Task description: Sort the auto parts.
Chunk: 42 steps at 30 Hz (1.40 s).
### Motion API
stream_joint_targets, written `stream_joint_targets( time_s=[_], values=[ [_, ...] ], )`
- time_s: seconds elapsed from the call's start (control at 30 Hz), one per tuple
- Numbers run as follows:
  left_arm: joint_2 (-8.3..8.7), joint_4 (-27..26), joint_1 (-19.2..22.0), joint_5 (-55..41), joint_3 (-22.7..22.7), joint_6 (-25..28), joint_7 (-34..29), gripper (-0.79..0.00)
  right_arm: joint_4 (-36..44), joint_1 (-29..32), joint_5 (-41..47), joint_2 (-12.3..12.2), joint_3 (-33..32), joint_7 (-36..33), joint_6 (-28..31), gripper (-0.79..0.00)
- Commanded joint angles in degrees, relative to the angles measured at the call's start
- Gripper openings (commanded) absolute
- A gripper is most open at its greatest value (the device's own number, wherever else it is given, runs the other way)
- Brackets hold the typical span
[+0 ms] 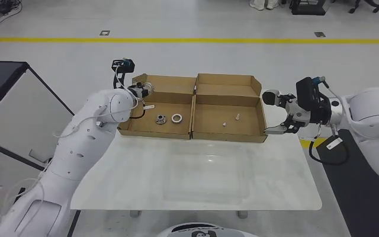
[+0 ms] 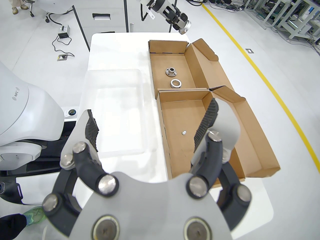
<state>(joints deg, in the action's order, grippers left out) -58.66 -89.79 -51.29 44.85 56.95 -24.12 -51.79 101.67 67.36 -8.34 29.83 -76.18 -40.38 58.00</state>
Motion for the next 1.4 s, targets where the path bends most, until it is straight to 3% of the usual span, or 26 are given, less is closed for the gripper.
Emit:
stream_joint_targets(
  time_s=[0.0, 0.83, 1.37],
  values=[
    [-0.23, 1.8, 0.7, 0.7, -0.7, 0.6, -0.8, -0.785, 0.0, 0.0, 0.0, 0.0, 0.0, 0.0, 0.0, 0.000],
    [-5.19, 23.6, 7.2, 4.9, -10.1, 2.8, -4.4, -0.785, 0.0, 0.0, 0.0, 0.0, 0.0, 0.0, 0.0, 0.000],
    [-6.99, 28.2, 6.2, 7.2, -11.5, 4.5, -3.4, -0.785, 0.0, 0.0, 0.0, 0.0, 0.0, 0.0, 0.0, 0.000]
  ],
)
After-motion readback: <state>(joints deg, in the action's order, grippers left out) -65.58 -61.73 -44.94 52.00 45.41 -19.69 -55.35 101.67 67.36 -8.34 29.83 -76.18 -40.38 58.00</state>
